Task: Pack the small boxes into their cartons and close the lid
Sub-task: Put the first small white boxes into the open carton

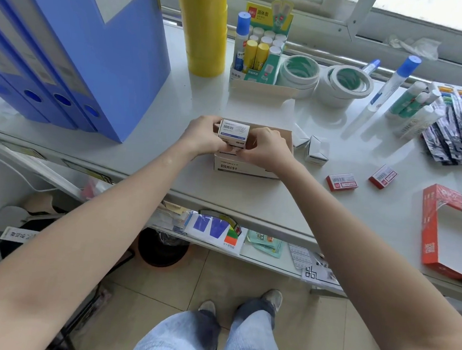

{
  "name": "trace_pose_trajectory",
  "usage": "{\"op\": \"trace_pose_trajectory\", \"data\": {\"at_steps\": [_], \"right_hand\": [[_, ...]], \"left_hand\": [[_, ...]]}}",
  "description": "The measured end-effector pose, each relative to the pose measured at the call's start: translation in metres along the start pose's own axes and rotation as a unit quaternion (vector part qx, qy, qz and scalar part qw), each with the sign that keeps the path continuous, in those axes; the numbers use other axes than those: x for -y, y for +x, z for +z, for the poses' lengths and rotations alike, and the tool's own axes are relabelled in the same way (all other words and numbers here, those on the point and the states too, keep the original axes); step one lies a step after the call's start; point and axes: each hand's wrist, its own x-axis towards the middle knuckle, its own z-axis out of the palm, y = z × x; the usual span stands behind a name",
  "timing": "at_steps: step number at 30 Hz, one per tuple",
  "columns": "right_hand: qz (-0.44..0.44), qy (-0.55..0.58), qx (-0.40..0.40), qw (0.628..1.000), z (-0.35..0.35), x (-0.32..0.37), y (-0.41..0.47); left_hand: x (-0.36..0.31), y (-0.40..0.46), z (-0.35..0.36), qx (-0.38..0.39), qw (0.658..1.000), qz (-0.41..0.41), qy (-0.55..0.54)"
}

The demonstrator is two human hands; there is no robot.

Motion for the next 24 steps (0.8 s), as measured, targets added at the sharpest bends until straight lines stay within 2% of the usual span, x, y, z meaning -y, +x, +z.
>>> {"op": "trace_pose_trajectory", "data": {"at_steps": [10,14,19,22,24], "right_hand": [[-0.029,0.018,-0.023,0.999,-0.020,0.004,-0.017],[-0.045,0.021,-0.070,0.996,-0.038,0.004,-0.027],[-0.039,0.061,-0.166,0.983,-0.064,-0.014,-0.038],[-0.010,0.069,-0.212,0.975,-0.077,-0.049,-0.046],[0.006,0.067,-0.214,0.974,-0.080,-0.071,-0.048]], "left_hand": [[-0.010,-0.008,-0.004,-0.013,0.999,-0.019,0.031],[-0.030,-0.013,-0.006,-0.058,0.995,0.031,0.073],[-0.062,-0.016,0.010,-0.107,0.982,0.140,0.071],[-0.084,-0.017,0.040,-0.073,0.971,0.208,0.094],[-0.093,-0.015,0.061,-0.040,0.964,0.232,0.122]]}}
